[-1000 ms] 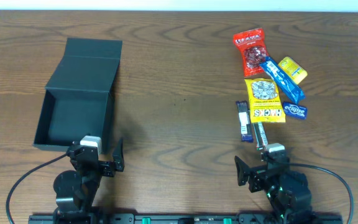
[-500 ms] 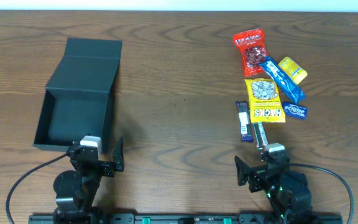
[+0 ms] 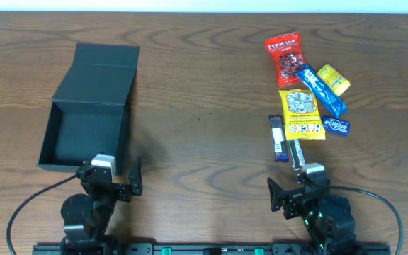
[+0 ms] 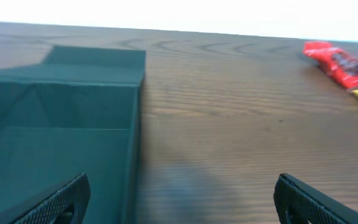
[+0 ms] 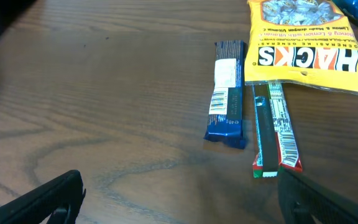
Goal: Pack container
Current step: 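Raise the left gripper toward the dark green box lid, then push the box lid up and over with the left gripper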
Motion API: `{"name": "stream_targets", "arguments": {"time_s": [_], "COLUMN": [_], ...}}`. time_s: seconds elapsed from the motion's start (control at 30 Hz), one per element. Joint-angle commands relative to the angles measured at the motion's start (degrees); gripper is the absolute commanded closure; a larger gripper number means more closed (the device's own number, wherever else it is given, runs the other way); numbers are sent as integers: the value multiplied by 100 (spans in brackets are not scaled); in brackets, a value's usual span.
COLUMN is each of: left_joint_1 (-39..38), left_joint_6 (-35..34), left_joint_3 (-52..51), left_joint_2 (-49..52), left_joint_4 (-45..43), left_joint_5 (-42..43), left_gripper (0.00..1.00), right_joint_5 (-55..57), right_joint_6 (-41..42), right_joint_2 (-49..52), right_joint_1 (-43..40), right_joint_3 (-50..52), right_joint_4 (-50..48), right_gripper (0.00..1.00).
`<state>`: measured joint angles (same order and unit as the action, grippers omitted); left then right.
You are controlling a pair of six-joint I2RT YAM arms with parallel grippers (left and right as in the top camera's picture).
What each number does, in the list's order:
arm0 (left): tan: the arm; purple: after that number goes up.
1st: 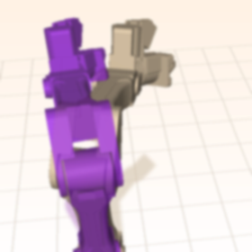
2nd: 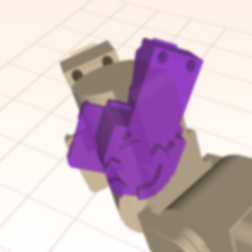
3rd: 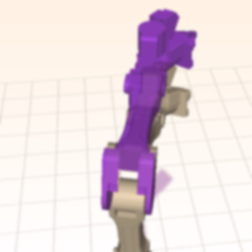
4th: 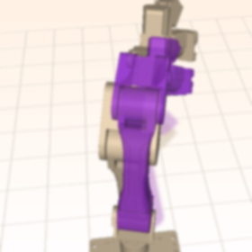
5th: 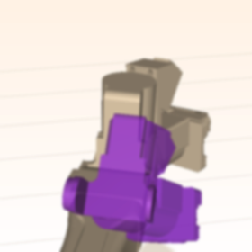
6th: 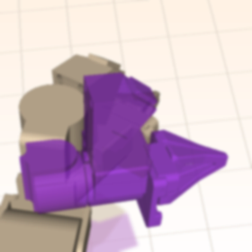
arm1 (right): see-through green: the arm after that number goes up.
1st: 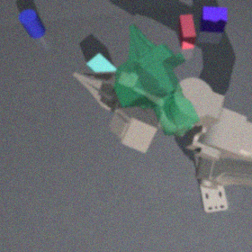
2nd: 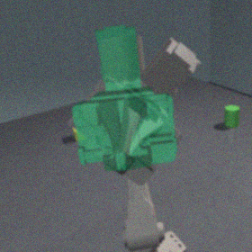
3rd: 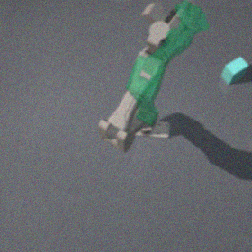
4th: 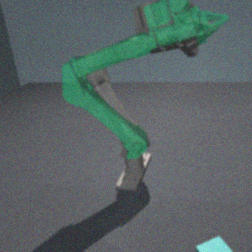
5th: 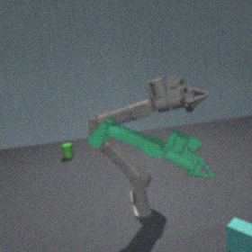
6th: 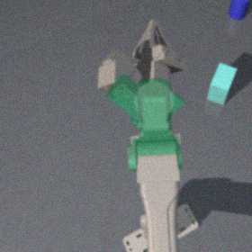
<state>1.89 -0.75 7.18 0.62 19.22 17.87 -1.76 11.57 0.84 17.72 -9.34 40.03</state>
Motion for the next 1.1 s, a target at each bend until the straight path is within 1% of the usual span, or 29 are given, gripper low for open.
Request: {"name": "stream_targets", "arguments": {"time_s": [0.0, 0.03, 0.13, 0.17, 0.3, 0.43, 0.5, 0.57, 0.6, 0.67, 0.77, 0.87, 0.9, 0.93, 1.07], "left_joint_1": [33, 33, 33, 33, 35, 35, 35, 35, 35, 35, 35, 35, 35, 35, 33], "left_joint_6": [-1104, -1497, -2149, -2284, -2669, -2675, -2677, -2876, -3008, -3032, -2498, -1606, -1279, -833, 31], "left_joint_3": [-122, -122, -122, -122, -122, -122, -122, -111, -92, 2, 389, 1174, 1537, 2168, 3727], "left_joint_2": [-37, -37, -37, -37, -37, -37, -37, -35, -35, 4, 372, 1178, 1556, 2197, 3788], "left_joint_4": [31, 24, 24, 17, -107, -1005, -1779, -2461, -2627, -2618, -1926, -1047, -732, -195, 1169], "left_joint_5": [671, 881, 1333, 1497, 1508, 1456, 1453, 1390, 1329, 1165, 946, 728, 636, 431, -229], "left_gripper": [4, 5, 5, 5, 5, 5, 5, 5, 5, 5, 5, 4, 5, 5, 5], "right_joint_5": [-17, -20, -17, -17, -17, -17, -17, -17, -20, -17, -17, -17, -17, -17, -17], "right_joint_6": [57, 59, 59, 59, 59, 59, 59, 59, 59, 59, 59, 59, 59, 57, 59], "right_joint_2": [-52, -52, -52, -52, -52, -52, -52, -52, -52, -52, -52, -52, -52, -52, -52], "right_joint_1": [-44, -44, -44, -44, -44, -44, -44, -44, -44, -44, -44, -44, -44, -44, -44], "right_joint_3": [26, 26, 26, 26, 26, 26, 26, 26, 26, 26, 26, 26, 26, 26, 26], "right_joint_4": [4, 4, 4, 4, 4, 4, 4, 2, 4, 4, 4, 4, 4, 4, 4], "right_gripper": [1, 1, 1, 1, 1, 1, 1, 1, 1, 1, 1, 1, 1, 1, 1]}}
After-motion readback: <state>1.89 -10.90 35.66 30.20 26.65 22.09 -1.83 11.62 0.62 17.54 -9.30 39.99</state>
